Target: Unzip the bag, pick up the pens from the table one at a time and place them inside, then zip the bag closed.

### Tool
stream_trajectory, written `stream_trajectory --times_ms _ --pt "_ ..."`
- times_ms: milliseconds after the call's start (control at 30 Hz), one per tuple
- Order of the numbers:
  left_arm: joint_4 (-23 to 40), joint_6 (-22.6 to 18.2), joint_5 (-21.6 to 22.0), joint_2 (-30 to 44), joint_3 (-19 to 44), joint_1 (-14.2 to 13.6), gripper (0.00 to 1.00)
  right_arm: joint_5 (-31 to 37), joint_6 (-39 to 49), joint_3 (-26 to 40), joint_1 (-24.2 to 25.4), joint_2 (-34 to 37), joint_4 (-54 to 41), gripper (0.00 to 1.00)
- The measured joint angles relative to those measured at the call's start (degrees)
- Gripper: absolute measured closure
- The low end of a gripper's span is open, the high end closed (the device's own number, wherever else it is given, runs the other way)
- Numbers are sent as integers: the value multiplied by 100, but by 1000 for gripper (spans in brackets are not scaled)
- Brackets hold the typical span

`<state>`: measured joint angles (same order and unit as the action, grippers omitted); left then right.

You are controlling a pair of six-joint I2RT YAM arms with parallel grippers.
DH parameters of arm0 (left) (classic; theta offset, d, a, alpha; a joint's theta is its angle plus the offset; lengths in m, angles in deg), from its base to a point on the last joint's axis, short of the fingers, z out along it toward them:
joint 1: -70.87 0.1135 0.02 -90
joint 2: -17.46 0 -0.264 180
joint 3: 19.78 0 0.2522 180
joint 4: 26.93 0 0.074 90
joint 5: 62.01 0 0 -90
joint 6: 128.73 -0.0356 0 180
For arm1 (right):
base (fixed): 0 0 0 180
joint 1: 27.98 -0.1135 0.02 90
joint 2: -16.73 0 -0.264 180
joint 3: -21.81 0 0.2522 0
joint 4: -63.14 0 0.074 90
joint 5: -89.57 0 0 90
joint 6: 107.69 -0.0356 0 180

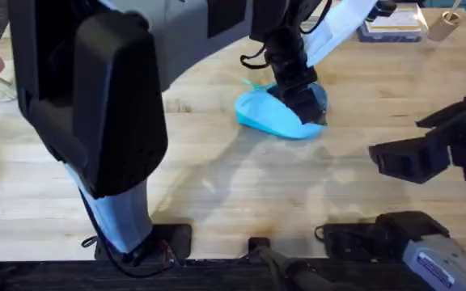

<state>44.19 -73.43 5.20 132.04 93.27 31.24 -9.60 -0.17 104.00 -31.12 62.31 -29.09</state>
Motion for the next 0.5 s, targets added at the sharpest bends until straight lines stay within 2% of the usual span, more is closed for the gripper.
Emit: stream_trajectory --times_ms 333,500 --pt "-123 115 2 -22 0 0 9 0 1 0 0 0 1 4" --pt "-105 151 7 -320 -2 0 7 0 1 0 0 0 -1 4"
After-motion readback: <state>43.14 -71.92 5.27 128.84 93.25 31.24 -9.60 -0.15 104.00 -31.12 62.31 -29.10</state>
